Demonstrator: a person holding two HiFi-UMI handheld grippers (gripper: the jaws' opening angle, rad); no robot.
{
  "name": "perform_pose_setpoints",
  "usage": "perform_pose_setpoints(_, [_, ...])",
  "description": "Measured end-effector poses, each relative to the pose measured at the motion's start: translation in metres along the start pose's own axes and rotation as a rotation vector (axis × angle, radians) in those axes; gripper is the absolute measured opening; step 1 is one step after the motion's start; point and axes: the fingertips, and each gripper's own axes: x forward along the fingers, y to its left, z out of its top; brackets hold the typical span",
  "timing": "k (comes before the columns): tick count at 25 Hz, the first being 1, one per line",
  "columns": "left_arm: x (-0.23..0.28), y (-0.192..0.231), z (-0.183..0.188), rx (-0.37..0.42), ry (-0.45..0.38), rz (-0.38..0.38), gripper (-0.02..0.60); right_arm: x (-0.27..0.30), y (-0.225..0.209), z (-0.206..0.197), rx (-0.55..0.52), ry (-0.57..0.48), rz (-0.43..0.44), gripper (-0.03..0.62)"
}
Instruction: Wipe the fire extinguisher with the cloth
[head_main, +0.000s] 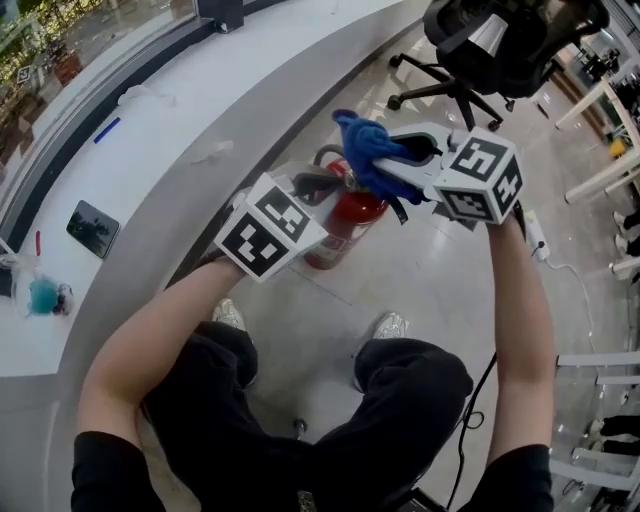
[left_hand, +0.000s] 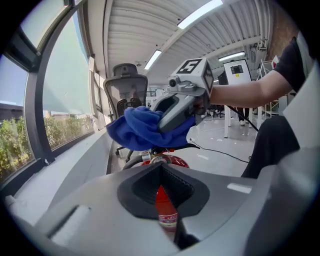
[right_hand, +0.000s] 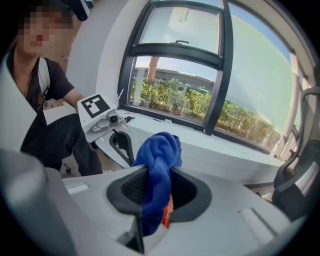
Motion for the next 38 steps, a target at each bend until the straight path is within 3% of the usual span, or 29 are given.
perform_pose_setpoints(7, [0.009,0.006,-0.001,-0.009,-0.013,-0.040,0.008,0.012,-0.015,-0.007,0.218,-0.030,0.189,0.092])
perform_pose_setpoints(11, [0.009,0.007,0.001,-0.012,-0.023,-0.073,0.008,0.001,-0.019,-0.014,0.300,-0.090,0.226,0.092])
perform_pose_setpoints(16, [0.009,0.014,-0.003,-0.039,-0.012,-0.057,0.006,-0.018,-0.019,-0.032,0.351,-0.133,0.149,0.091])
perform_pose_setpoints(28, [0.000,-0.009,-0.002,-0.021,0.003,-0.020,0.008,-0.087,0.019,-0.081,0.309,0.027,0.006,0.092])
perform_pose_setpoints(34, [-0.002,0.000,0.009,-0.063,-0.039,0.033,0.007,-0.120,-0.013,-0.046,0.264,-0.070,-0.153,0.091])
perform_pose_setpoints(38, [0.002,0.009,0.013,-0.070,-0.048,0.056,0.006,-0.106,-0.034,-0.017,0.240,-0.158,-0.187,0.091])
